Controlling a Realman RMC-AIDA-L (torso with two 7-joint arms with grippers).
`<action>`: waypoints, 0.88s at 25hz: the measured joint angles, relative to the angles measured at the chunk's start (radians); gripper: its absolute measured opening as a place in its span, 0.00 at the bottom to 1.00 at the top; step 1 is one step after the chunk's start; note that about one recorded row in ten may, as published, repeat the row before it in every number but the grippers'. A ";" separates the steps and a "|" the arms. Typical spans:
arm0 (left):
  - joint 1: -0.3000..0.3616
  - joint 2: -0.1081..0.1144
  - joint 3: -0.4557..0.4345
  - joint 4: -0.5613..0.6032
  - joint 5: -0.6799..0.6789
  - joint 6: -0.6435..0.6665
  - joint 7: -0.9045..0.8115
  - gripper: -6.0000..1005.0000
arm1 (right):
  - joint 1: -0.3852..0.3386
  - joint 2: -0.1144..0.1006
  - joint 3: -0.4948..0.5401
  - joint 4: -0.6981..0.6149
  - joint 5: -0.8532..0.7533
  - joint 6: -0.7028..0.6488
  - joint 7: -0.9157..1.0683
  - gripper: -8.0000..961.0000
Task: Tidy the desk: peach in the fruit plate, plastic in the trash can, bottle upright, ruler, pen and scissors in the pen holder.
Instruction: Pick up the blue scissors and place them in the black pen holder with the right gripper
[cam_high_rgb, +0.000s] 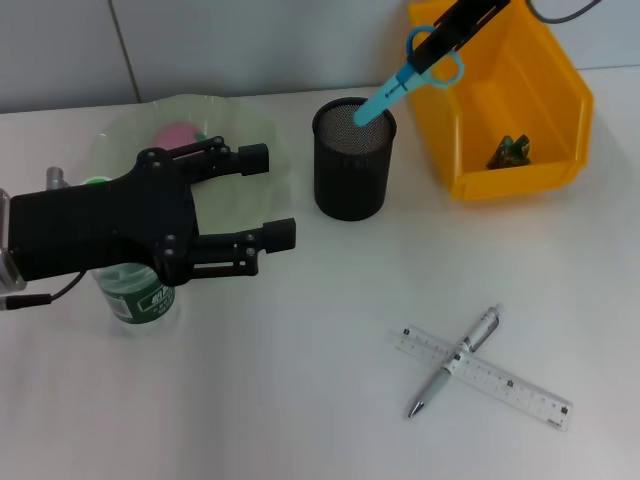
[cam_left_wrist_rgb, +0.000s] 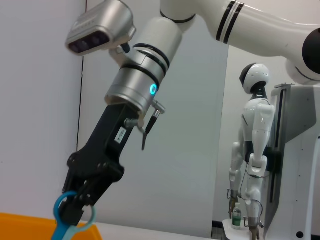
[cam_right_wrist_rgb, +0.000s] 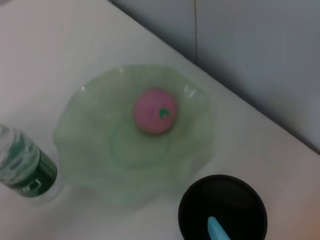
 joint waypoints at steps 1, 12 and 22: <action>0.000 -0.001 0.000 0.000 0.000 0.000 0.000 0.84 | 0.010 0.003 -0.013 0.015 -0.010 0.013 0.000 0.12; 0.009 -0.021 0.000 0.000 0.000 0.009 -0.001 0.84 | 0.071 0.053 -0.126 0.167 -0.075 0.218 0.008 0.13; 0.024 -0.028 -0.002 0.000 -0.001 0.019 -0.003 0.84 | 0.090 0.094 -0.200 0.235 -0.077 0.333 0.009 0.13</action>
